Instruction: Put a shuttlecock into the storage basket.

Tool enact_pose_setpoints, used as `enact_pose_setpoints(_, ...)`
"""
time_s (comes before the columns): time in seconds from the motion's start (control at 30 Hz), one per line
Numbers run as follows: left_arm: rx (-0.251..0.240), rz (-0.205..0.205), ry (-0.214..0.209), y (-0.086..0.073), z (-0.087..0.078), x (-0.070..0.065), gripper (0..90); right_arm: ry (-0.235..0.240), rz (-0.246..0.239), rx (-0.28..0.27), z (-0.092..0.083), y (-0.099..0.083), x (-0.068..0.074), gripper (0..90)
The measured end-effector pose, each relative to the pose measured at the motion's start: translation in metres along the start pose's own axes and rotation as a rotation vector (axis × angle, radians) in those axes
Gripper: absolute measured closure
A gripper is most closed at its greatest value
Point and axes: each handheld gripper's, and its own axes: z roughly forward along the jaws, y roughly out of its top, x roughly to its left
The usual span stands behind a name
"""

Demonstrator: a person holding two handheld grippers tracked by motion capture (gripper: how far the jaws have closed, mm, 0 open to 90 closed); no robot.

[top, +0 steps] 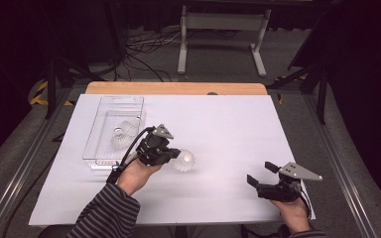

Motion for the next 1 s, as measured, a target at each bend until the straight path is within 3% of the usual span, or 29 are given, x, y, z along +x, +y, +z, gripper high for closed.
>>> enact_pose_setpoints(0.53, -0.04, -0.024, 0.018, -0.006, -0.02, 0.008, 89.7, 0.001, 0.0, -0.002, 0.0, 0.0, 0.0, 11.5)
enact_pose_setpoints(1.0, -0.046, -0.045, 0.021, -0.012, -0.031, 0.012, 89.7, 0.0, 0.003, -0.002, 0.001, 0.0, 0.0, 11.5)
